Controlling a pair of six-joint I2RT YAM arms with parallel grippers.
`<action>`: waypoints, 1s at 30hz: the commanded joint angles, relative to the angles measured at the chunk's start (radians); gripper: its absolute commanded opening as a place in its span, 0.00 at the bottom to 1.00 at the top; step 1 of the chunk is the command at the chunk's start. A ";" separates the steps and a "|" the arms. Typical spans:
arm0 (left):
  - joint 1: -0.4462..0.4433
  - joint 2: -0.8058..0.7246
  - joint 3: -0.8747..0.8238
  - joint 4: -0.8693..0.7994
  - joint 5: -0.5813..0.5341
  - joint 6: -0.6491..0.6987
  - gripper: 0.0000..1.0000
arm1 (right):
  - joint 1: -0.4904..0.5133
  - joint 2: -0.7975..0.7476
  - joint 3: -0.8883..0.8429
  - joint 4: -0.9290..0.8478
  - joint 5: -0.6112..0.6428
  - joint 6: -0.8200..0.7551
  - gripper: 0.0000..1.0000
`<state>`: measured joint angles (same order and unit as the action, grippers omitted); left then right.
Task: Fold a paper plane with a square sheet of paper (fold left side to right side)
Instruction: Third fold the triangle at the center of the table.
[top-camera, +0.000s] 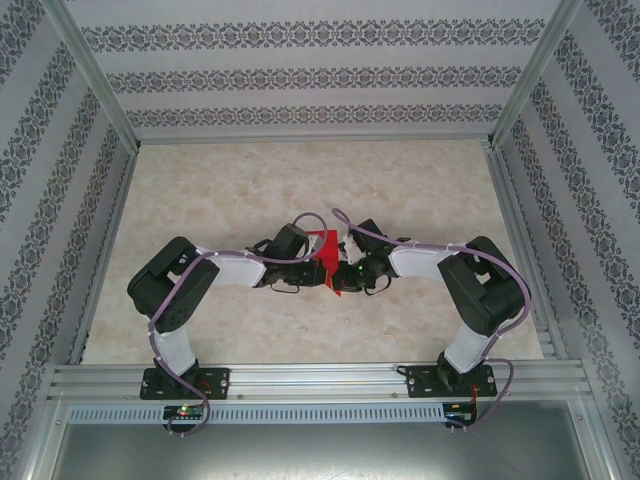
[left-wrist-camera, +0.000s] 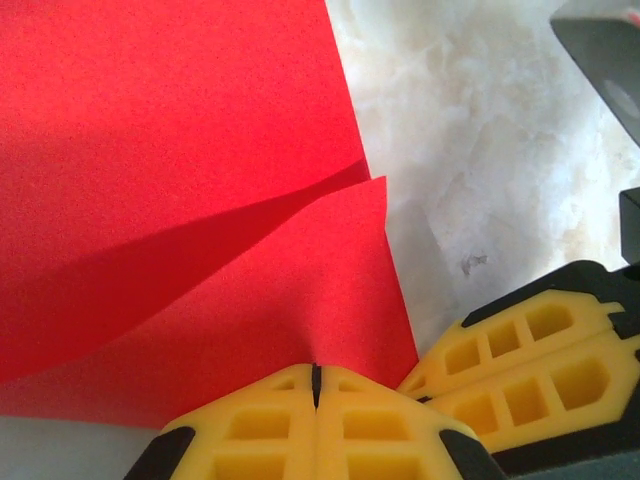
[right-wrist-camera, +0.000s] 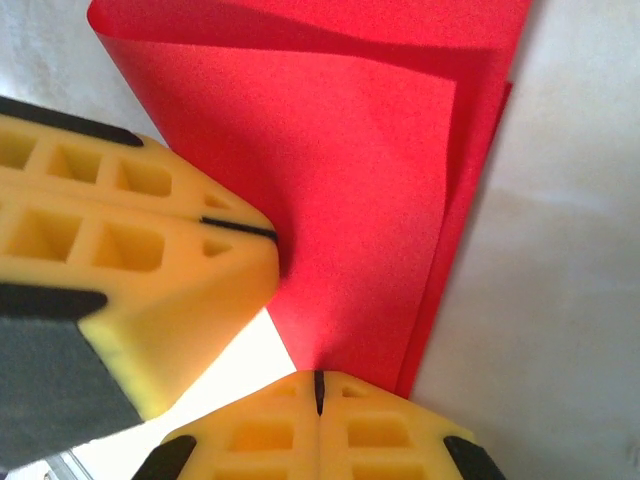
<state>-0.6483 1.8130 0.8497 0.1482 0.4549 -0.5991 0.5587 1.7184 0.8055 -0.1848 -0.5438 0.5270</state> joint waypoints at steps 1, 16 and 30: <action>0.072 -0.009 0.012 -0.121 -0.160 0.075 0.02 | -0.005 0.054 -0.035 -0.133 0.128 -0.019 0.00; 0.259 -0.024 0.030 -0.167 -0.174 0.179 0.02 | -0.006 0.046 -0.037 -0.145 0.118 -0.028 0.00; 0.075 -0.191 -0.007 -0.103 -0.063 0.076 0.04 | -0.007 0.028 -0.024 -0.125 0.107 -0.004 0.00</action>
<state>-0.5140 1.6012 0.8783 -0.0048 0.3595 -0.4690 0.5587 1.7176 0.8093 -0.1806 -0.5320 0.5209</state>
